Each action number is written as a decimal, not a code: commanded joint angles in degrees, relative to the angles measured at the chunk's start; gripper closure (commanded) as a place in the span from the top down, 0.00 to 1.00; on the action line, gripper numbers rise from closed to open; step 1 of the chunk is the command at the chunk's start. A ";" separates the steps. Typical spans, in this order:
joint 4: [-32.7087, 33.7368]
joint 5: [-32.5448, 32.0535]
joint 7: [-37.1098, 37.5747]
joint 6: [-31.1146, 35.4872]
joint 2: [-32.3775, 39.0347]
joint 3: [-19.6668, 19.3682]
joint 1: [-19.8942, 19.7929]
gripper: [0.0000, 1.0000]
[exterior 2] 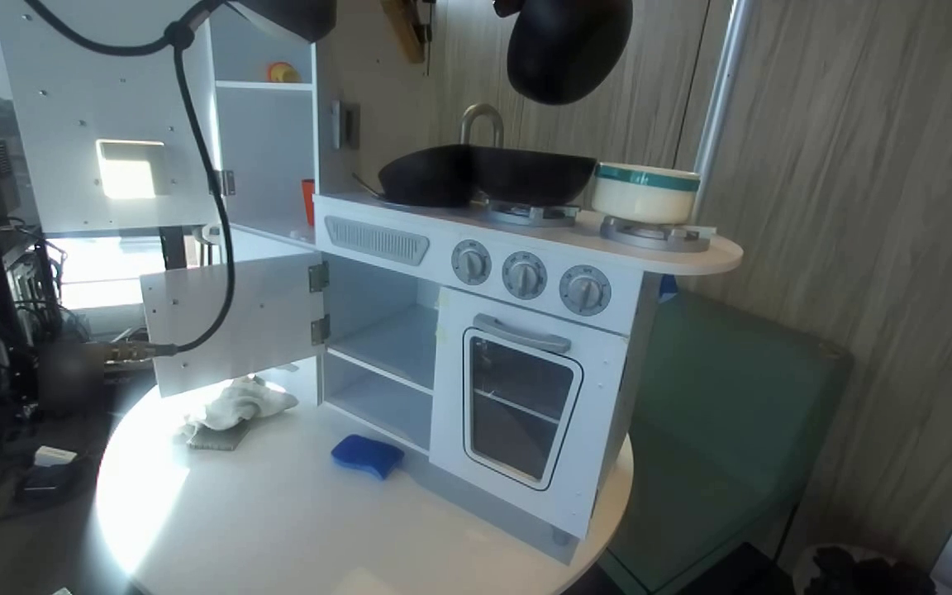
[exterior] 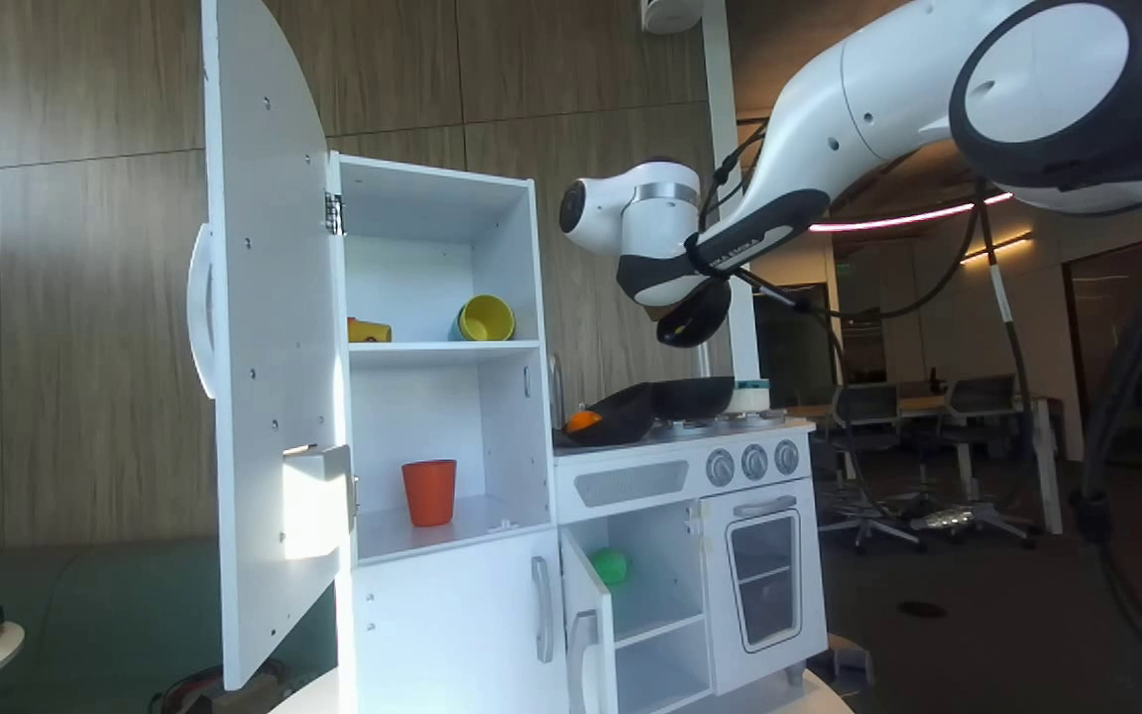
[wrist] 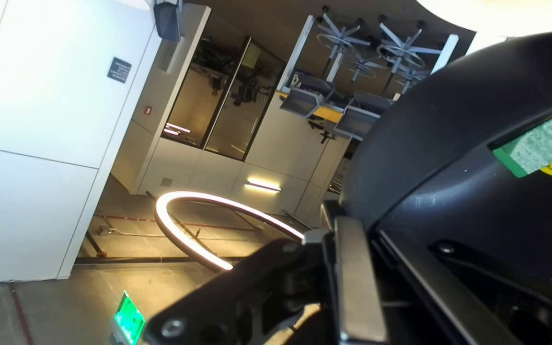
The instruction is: Open the top cabinet door, then pour some contents from the left bowl to the right bowl and put the bowl in the top compartment of the top cabinet, then pour the contents from the left bowl into the right bowl
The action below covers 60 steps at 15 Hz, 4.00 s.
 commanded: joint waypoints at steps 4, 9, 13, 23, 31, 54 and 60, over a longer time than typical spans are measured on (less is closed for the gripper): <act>-3.67 -4.09 -2.28 3.76 -1.00 -1.11 0.17 0.01; -14.73 -12.46 0.79 1.51 -5.38 1.59 3.08 0.01; -21.37 -17.36 1.41 -0.95 -7.12 3.25 4.67 0.01; -20.90 -17.76 6.79 -9.92 -8.92 0.66 3.10 0.01; -20.65 -18.18 10.79 -13.38 -9.68 1.03 3.46 0.01; 0.73 36.69 -10.22 -6.01 -22.74 5.80 9.25 0.01; 1.48 55.36 -19.41 -7.29 -22.48 8.04 8.51 0.01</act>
